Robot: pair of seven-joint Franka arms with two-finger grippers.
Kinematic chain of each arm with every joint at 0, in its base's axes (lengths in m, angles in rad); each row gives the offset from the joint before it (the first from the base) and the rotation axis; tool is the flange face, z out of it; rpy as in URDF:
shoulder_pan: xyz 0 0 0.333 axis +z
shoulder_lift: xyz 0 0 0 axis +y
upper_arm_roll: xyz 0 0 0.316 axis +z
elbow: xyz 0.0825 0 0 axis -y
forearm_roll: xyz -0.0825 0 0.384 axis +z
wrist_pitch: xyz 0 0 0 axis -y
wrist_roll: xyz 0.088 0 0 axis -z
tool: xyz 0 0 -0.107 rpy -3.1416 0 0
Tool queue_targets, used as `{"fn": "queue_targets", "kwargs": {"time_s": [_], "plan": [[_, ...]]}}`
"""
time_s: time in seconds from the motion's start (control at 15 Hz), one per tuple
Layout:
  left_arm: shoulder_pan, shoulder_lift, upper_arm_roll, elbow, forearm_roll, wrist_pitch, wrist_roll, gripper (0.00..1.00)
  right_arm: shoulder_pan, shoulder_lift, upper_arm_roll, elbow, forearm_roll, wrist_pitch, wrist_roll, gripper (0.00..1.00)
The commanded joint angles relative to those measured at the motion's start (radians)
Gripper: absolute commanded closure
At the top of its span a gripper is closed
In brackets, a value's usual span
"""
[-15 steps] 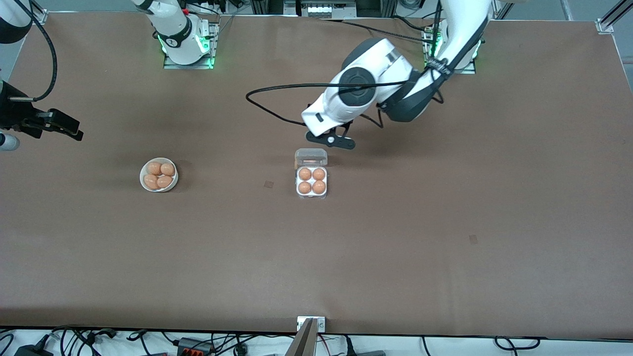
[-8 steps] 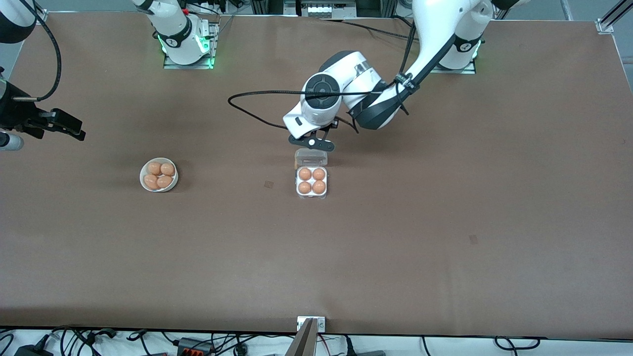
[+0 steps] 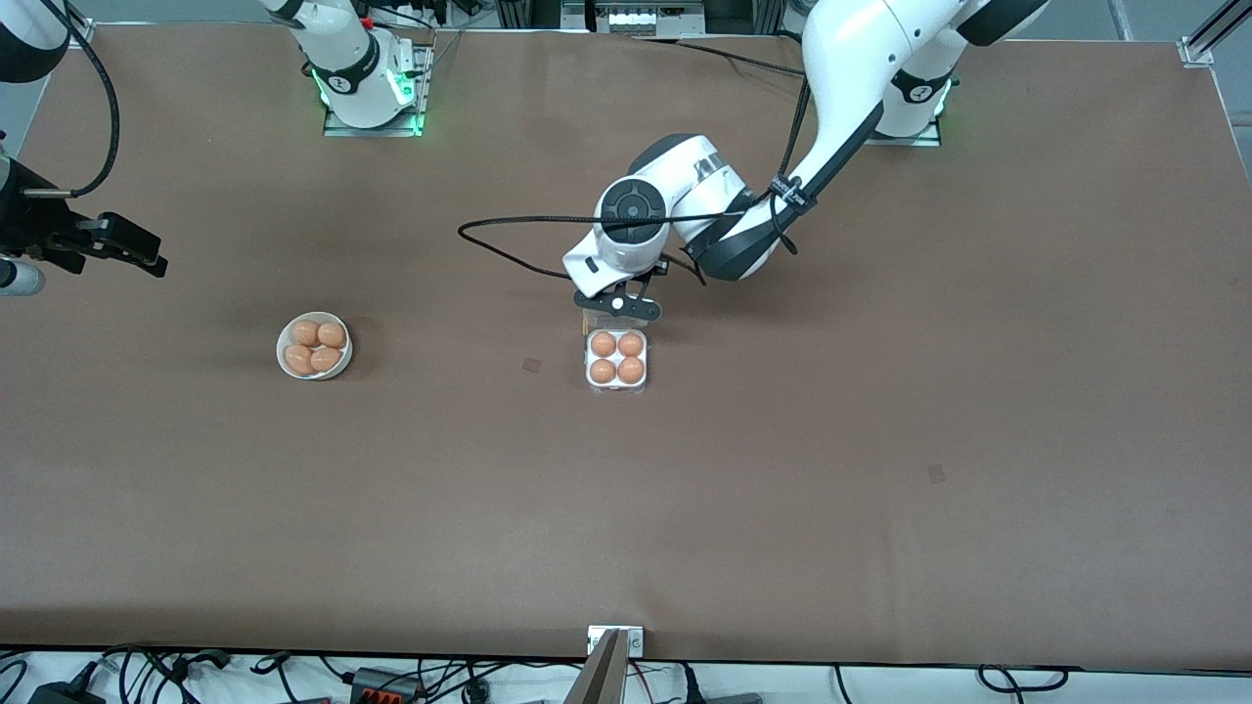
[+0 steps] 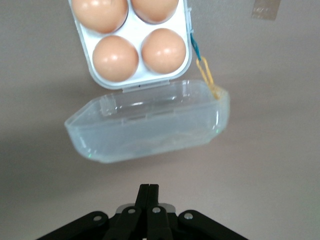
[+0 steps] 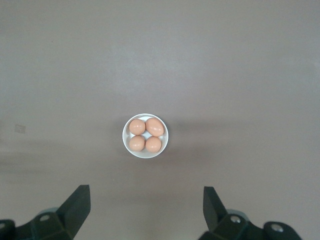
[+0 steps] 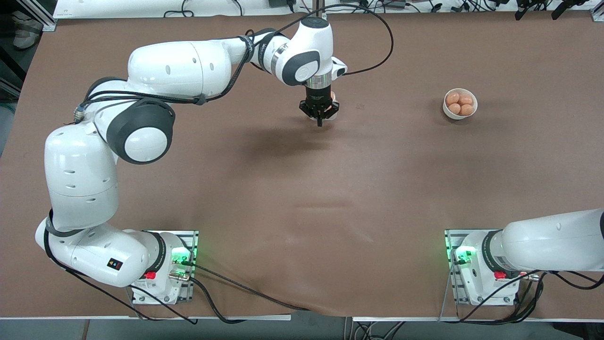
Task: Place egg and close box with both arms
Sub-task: 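Push the clear lid down over the eggs with the left gripper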
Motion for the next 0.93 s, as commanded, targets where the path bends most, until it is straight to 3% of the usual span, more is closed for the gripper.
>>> {"fn": "queue_targets", "kwargs": {"time_s": [0.0,0.33,0.6,0.87], "plan": [[-0.018,0.052,0.020,0.076,0.021,-0.002,0.004,1.00,0.014,-0.032,-0.007,-0.008,-0.015,-0.036,-0.016,0.00],[-0.014,0.107,0.021,0.147,0.069,0.003,0.018,1.00,0.014,-0.039,-0.005,-0.014,-0.014,-0.044,-0.015,0.00],[-0.015,0.151,0.043,0.260,0.069,0.003,0.031,1.00,0.014,-0.038,-0.007,-0.016,-0.003,-0.028,-0.006,0.00],[-0.009,0.147,0.048,0.283,0.069,0.003,0.033,1.00,0.013,-0.032,-0.007,-0.004,-0.006,-0.027,-0.004,0.00]]}}
